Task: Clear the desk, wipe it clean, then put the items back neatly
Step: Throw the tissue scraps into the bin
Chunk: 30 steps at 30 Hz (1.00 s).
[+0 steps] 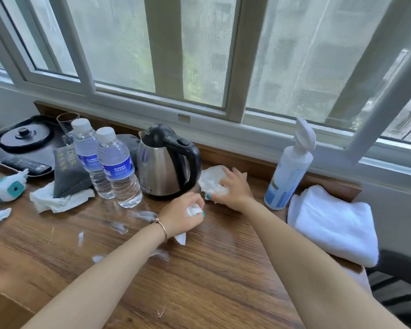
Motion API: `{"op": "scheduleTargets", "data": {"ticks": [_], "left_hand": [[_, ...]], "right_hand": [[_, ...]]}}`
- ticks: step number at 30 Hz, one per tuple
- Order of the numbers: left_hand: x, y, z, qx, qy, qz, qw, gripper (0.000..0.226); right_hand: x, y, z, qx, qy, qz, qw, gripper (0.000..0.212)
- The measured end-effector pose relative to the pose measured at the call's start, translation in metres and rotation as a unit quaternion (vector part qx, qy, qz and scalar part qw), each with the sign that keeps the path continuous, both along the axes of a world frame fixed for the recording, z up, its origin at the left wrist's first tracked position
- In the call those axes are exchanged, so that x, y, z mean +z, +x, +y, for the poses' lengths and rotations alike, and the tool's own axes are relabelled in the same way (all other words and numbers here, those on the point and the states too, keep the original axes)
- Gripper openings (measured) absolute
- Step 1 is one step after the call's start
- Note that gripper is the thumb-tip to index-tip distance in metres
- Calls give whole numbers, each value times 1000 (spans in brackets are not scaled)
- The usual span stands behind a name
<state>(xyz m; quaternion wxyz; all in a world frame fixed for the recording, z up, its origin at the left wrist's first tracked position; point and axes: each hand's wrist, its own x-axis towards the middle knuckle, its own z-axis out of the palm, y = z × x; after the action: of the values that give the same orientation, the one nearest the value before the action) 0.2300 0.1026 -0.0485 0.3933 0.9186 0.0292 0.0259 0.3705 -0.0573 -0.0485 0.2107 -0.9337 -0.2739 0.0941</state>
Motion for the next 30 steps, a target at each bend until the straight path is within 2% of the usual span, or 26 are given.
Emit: {"op": "scheduleTargets", "data": {"ticks": [3, 6, 11, 15, 19, 22, 26, 30], "left_hand": [[-1, 2, 0, -1, -16, -10, 1000, 14], [0, 4, 0, -14, -30, -24, 999, 27], [-3, 8, -4, -39, -6, -43, 998, 57], [-4, 19, -8, -93, -4, -36, 995, 81], [-5, 30, -22, -148, -41, 6, 988, 89], [-3, 35, -42, -183, -62, 13, 981, 85], [6, 35, -81, -230, -90, -19, 969, 67], [13, 36, -127, -306, -98, -66, 945, 44]], "right_hand": [[-10, 7, -4, -21, -9, 46, 999, 71], [-20, 5, -12, -75, 50, 76, 993, 81], [-12, -22, -31, -73, 106, 81, 988, 37], [-11, -47, -48, -62, 140, 43, 987, 38], [-9, -69, -66, -77, 190, 41, 978, 38], [-3, -86, -86, -101, 219, 39, 970, 37], [12, -112, -118, -168, 241, 19, 956, 35], [27, -143, -162, -224, 247, -14, 943, 44]]}}
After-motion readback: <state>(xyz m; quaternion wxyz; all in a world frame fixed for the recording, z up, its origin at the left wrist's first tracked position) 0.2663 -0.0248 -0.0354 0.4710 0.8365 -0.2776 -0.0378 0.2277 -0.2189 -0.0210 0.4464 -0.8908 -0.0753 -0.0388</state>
